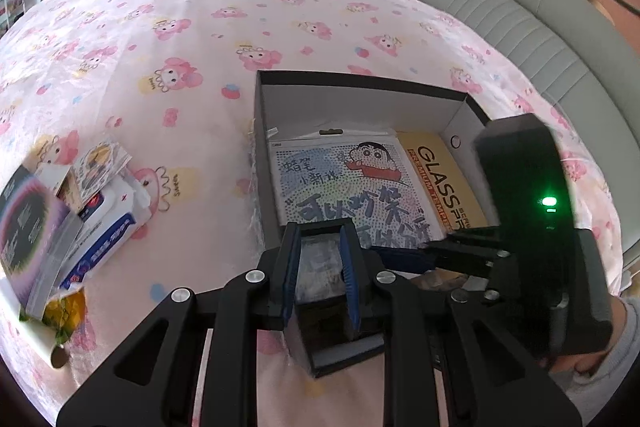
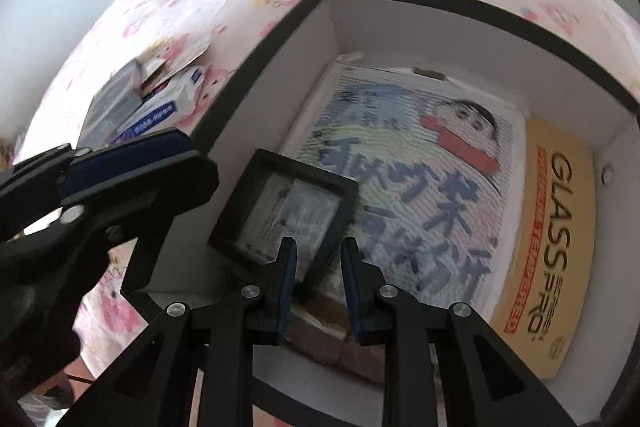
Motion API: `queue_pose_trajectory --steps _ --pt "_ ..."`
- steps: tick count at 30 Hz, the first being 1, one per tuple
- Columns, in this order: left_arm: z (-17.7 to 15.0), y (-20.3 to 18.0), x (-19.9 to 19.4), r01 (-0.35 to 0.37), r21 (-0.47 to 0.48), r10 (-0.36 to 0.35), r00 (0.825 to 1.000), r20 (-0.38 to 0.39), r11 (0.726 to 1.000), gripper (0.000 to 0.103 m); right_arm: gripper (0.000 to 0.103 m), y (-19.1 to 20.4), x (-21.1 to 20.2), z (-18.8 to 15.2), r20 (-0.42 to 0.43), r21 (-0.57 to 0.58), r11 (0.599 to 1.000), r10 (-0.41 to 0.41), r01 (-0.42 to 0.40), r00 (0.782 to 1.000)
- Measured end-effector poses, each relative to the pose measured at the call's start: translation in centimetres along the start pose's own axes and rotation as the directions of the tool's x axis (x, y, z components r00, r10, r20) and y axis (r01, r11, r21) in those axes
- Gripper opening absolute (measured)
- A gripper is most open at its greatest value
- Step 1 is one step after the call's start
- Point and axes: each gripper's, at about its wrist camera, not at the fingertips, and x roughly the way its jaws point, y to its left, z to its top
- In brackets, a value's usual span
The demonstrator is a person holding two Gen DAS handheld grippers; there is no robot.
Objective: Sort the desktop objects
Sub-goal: 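Lower the black frame into the shoebox onto the puzzle pack, then withdraw the right tool from the shoebox and move toward the item pile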
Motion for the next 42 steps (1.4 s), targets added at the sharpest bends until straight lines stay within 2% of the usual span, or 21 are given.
queue_pose_trajectory --steps 4,8,11,13,17,20,22,27,30,35,38,42 --pt "1.4 -1.2 2.7 -0.032 0.036 0.034 0.997 -0.069 0.999 0.019 0.021 -1.9 -2.0 -0.7 0.063 0.077 0.996 -0.042 0.037 0.997" --pt "2.6 -2.4 5.7 -0.143 0.086 0.154 0.978 -0.143 0.986 0.022 0.021 -2.8 -3.0 -1.4 0.089 0.097 0.992 -0.091 0.083 0.992" --pt "3.2 -3.6 7.3 -0.196 0.129 0.219 0.957 -0.191 0.972 0.036 0.021 -2.5 -2.5 -1.2 0.088 0.102 0.992 -0.080 0.071 0.993" --pt "3.2 -4.2 7.9 -0.205 0.141 0.232 0.948 -0.215 0.968 0.040 0.021 -2.4 -2.2 -1.2 0.090 0.107 0.992 -0.073 0.063 0.993" --pt "2.5 -5.1 8.0 -0.208 0.166 0.244 0.939 -0.243 0.964 0.040 0.021 -2.0 -2.0 -1.4 0.104 0.120 0.991 -0.070 0.057 0.992" --pt "1.7 -5.2 7.2 -0.196 0.154 0.230 0.941 -0.249 0.968 0.040 0.021 -2.1 -2.3 -2.1 0.114 0.123 0.990 -0.078 0.064 0.990" --pt "1.3 -5.1 6.6 -0.165 0.124 0.192 0.951 -0.245 0.978 0.040 0.021 -2.1 -2.5 -2.5 0.121 0.125 0.990 -0.082 0.067 0.989" --pt "0.4 -5.0 2.3 -0.138 0.045 0.143 0.980 -0.139 0.989 0.040 0.021 -1.9 -4.0 -3.6 0.142 0.147 0.987 -0.083 0.062 0.986" --pt "-0.3 -5.5 -1.5 -0.126 0.033 0.128 0.990 -0.059 0.991 0.040 0.021 -0.9 -5.9 -4.4 0.171 0.145 0.987 -0.094 0.070 0.981" --pt "-1.8 -7.0 -7.3 -0.104 0.042 0.103 0.994 0.039 0.994 0.040 0.022 1.3 -9.7 -6.1 0.238 0.137 0.987 -0.114 0.083 0.965" --pt "-2.9 -8.0 -10.2 -0.107 0.065 0.101 0.991 0.085 0.992 0.040 0.027 3.4 -11.5 -7.3 0.281 0.132 0.988 -0.118 0.084 0.953" --pt "-5.0 -8.7 -14.0 -0.103 0.054 0.094 0.986 0.140 0.993 0.040 0.027 6.0 -13.4 -9.4 0.330 0.139 0.988 -0.113 0.070 0.937"
